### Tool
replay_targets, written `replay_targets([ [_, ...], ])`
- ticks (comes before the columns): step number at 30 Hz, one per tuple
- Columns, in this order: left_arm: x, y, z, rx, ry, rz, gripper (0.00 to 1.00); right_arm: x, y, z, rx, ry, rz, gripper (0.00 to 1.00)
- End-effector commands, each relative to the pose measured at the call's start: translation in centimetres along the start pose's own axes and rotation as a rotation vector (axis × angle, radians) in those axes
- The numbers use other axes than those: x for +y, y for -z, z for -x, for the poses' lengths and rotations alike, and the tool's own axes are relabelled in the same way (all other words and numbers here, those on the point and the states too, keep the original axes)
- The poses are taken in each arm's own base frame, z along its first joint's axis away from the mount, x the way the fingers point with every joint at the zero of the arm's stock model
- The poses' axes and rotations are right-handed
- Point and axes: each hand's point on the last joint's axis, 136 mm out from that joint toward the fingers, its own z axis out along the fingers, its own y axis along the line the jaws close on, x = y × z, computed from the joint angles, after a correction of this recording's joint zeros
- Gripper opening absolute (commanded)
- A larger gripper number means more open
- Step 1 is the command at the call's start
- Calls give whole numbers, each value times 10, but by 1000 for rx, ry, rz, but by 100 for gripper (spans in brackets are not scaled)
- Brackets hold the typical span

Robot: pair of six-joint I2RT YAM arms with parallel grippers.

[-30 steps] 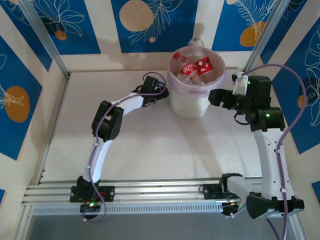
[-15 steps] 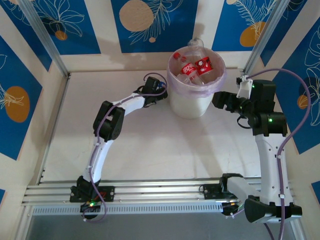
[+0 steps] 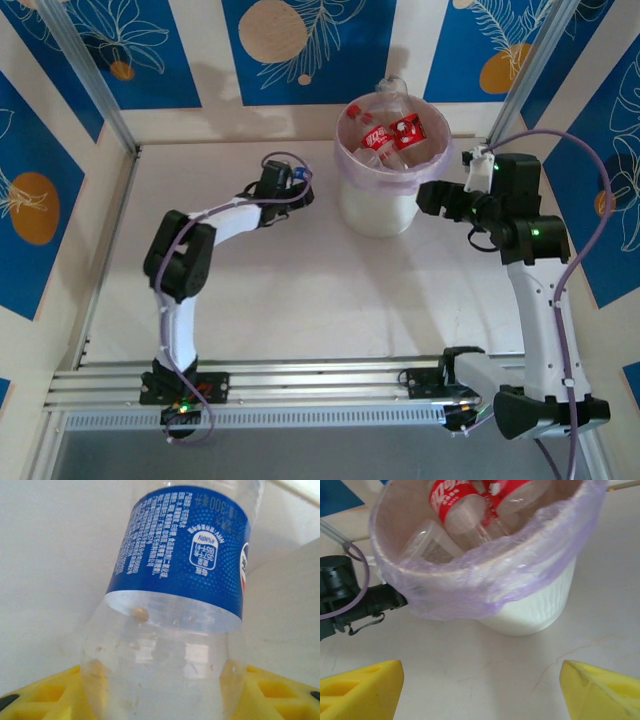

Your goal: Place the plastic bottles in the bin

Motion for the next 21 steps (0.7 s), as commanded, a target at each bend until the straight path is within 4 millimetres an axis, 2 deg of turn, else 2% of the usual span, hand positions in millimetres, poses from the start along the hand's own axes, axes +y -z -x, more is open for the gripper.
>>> replay_targets([
  [1,-22,51,32,-123,15,-161,46,19,11,11,-34,33,13,82],
  [2,-25,66,33,-140,7,-175,43,28,10,12,-35,43,25,82],
  [6,-35,119,32,-159,-56,-212,42,70,2,15,-30,72,116,82],
  [13,-45,199,26,-259,-26,-318,38,164,-34,26,-42,29,367,83],
  [17,-57,228,18,-301,0,-421,37,208,-59,33,-27,13,471,86],
  [21,-78,241,8,-295,-35,-508,37,242,-86,33,11,4,547,88],
])
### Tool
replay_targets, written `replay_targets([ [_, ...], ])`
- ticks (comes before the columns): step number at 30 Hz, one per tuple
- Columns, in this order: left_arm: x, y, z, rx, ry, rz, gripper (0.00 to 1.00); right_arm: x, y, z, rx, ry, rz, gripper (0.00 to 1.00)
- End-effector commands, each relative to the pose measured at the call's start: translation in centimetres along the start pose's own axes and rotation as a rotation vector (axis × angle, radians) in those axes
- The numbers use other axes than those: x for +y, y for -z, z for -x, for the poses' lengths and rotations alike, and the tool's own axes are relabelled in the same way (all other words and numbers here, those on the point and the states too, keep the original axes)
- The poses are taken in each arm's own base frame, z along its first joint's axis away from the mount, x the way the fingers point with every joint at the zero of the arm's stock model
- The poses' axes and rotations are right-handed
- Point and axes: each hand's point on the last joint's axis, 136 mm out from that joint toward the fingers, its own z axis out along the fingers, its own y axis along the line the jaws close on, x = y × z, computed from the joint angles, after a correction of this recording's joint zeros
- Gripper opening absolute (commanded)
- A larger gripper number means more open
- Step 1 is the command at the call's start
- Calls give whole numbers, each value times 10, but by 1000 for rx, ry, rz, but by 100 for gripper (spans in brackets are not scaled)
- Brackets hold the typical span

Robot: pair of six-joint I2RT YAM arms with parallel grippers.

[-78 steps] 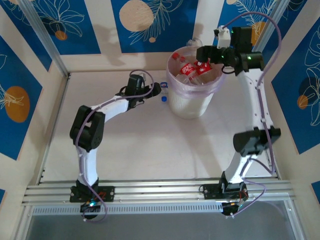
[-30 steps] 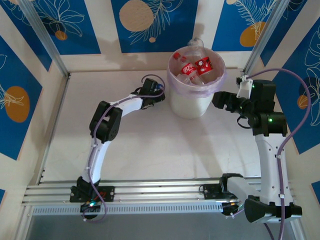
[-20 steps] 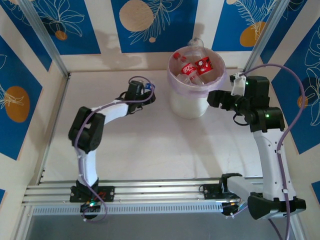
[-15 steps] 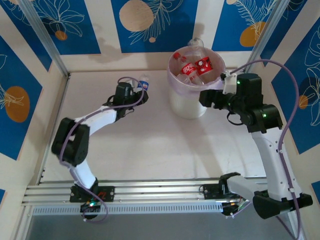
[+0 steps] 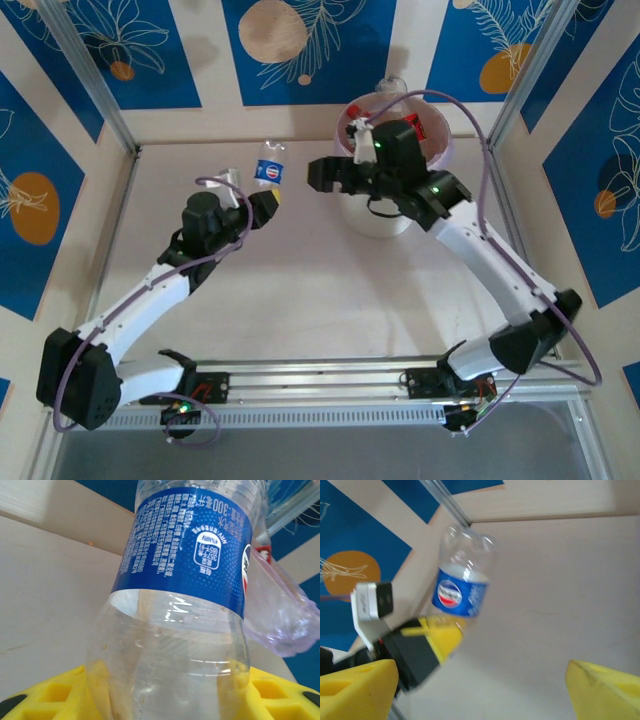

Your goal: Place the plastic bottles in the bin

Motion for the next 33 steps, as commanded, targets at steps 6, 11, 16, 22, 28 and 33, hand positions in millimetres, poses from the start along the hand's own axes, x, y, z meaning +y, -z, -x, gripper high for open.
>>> replay_targets([
  [6,-52,6,6,-46,7,-207,37,34,-49,19,-15,-60,147,92],
  [11,-68,-1,6,-78,43,-284,37,18,-69,11,23,-94,101,92],
  [16,-78,-10,2,-66,43,-316,37,16,-81,11,32,-102,118,90],
  [22,-84,-13,-1,-62,58,-340,37,12,-81,15,25,-102,128,71],
  [28,-82,-13,-3,-65,56,-337,72,9,-72,26,-5,-83,120,59],
  [33,-83,-5,-5,-72,35,-351,100,6,-55,52,-59,-21,87,56],
])
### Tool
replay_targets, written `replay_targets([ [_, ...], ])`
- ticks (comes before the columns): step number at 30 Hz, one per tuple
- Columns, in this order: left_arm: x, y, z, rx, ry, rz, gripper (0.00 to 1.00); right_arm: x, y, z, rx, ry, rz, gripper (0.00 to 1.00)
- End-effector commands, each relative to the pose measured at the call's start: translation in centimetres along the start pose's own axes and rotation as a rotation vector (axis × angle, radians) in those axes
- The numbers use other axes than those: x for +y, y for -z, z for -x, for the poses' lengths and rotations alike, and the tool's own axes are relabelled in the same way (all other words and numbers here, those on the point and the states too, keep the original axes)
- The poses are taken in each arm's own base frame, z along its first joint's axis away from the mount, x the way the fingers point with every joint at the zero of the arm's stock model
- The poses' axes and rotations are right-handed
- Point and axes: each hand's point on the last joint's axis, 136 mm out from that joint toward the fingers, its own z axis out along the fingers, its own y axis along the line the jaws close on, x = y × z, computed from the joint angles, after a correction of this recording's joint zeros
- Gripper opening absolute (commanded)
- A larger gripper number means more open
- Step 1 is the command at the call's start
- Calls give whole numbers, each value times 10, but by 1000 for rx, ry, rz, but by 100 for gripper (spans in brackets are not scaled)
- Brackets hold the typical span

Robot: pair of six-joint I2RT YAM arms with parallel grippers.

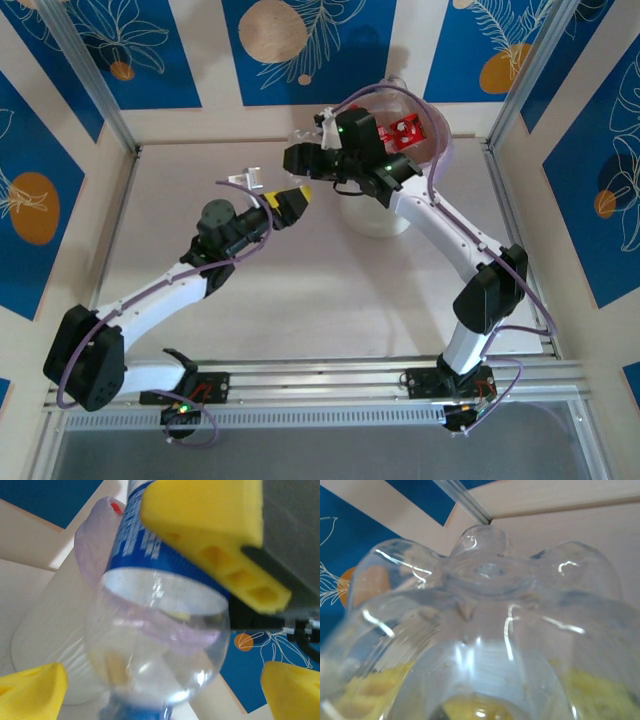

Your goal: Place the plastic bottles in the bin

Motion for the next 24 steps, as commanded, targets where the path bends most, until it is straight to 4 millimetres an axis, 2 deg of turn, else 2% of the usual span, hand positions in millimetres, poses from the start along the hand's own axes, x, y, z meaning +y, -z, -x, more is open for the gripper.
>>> replay_targets([
  [1,-11,10,1,-15,-24,-36,100,12,30,41,-105,94,-10,56],
  [4,3,21,-5,17,-41,45,100,8,56,67,-162,168,-75,55],
  [9,43,46,-16,112,-91,280,100,-9,110,100,-211,336,-296,51],
  [14,62,57,-18,140,-95,354,100,-56,159,123,-212,410,-530,50],
  [18,71,54,-21,154,-85,382,100,-76,172,131,-197,468,-588,49],
  [24,68,46,-24,177,-73,353,100,-112,151,122,-51,562,-651,50],
])
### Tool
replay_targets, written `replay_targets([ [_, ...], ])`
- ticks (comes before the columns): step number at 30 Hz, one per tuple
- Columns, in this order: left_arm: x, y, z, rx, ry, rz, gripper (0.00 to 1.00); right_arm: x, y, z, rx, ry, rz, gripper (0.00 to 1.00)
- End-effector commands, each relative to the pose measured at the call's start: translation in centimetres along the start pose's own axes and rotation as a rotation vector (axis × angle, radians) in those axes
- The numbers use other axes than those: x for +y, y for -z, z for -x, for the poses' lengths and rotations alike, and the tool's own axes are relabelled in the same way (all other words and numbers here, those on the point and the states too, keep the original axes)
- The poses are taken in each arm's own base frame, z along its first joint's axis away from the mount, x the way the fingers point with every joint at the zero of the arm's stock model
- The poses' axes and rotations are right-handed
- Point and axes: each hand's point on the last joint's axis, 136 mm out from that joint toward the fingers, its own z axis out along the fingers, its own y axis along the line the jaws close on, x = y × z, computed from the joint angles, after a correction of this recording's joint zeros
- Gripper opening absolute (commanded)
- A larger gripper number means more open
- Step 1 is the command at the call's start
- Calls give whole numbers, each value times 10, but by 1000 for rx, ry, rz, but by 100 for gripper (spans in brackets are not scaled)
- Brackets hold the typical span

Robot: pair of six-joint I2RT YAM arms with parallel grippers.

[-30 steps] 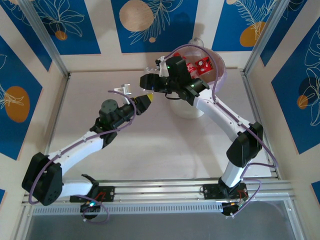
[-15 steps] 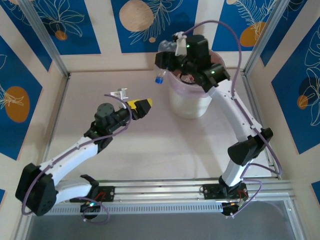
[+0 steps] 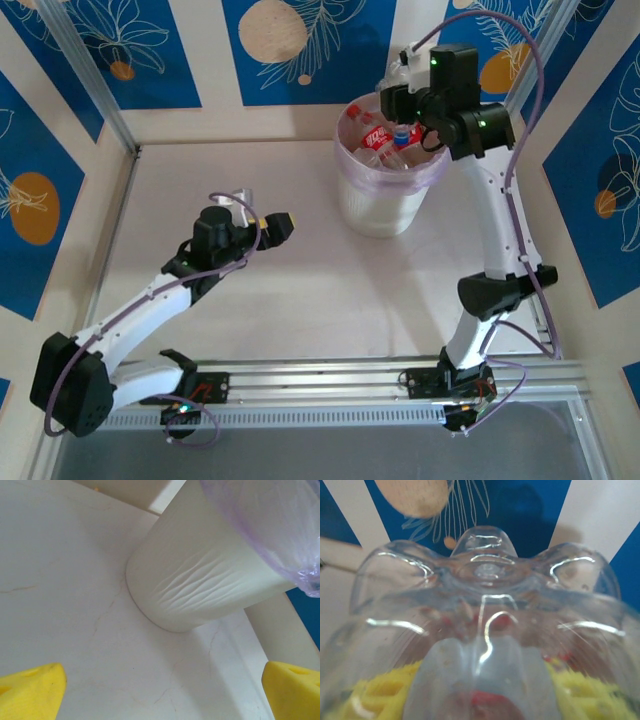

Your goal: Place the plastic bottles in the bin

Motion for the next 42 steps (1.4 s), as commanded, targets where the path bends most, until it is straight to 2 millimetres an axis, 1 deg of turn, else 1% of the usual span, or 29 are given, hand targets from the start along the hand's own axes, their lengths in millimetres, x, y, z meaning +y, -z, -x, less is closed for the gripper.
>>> replay_targets([
  [1,-12,3,15,-23,-24,-30,100,-5,-20,-24,106,131,-22,50],
  [5,-12,6,16,-20,-30,-22,100,-1,-45,-38,154,183,-3,51],
  [7,-12,6,17,-21,-32,-18,100,5,-58,-46,180,191,23,51],
  [10,-13,7,19,-25,-33,-16,99,16,-70,-57,214,206,61,52],
  [13,-12,7,20,-29,-31,-11,99,25,-74,-69,256,198,99,54],
  [16,-12,4,20,-29,-25,-16,99,30,-76,-76,284,176,129,57],
  [18,-12,2,20,-24,-22,-18,99,32,-76,-81,302,160,153,63],
  [19,-12,1,19,-21,-22,-21,99,34,-75,-82,307,155,158,68],
  [20,-13,0,19,-20,-22,-24,99,33,-75,-82,309,152,156,72],
  [22,-14,-2,20,-19,-22,-28,99,32,-70,-76,295,140,157,77],
  [23,-14,-3,20,-18,-21,-28,99,30,-66,-70,280,125,155,79],
  [26,-14,-4,19,-13,-19,-32,99,20,-49,-49,226,41,152,81],
  [28,-14,-5,18,-9,-21,-33,99,11,-38,-37,189,2,142,81],
  [30,-14,-5,19,-12,-16,-36,99,2,-32,-32,170,-22,121,80],
  [31,-14,-5,18,-13,-15,-35,99,-1,-30,-33,172,-38,121,78],
  [34,-12,-5,17,-11,-13,-30,99,-4,-29,-48,217,-74,120,70],
  [37,-9,-5,16,-13,-10,-19,99,2,-31,-64,244,-99,150,63],
  [39,-7,-5,15,-11,-9,-15,99,10,-31,-74,253,-128,188,59],
  [42,-7,-6,15,-11,-4,-15,99,17,-36,-92,281,-165,221,57],
])
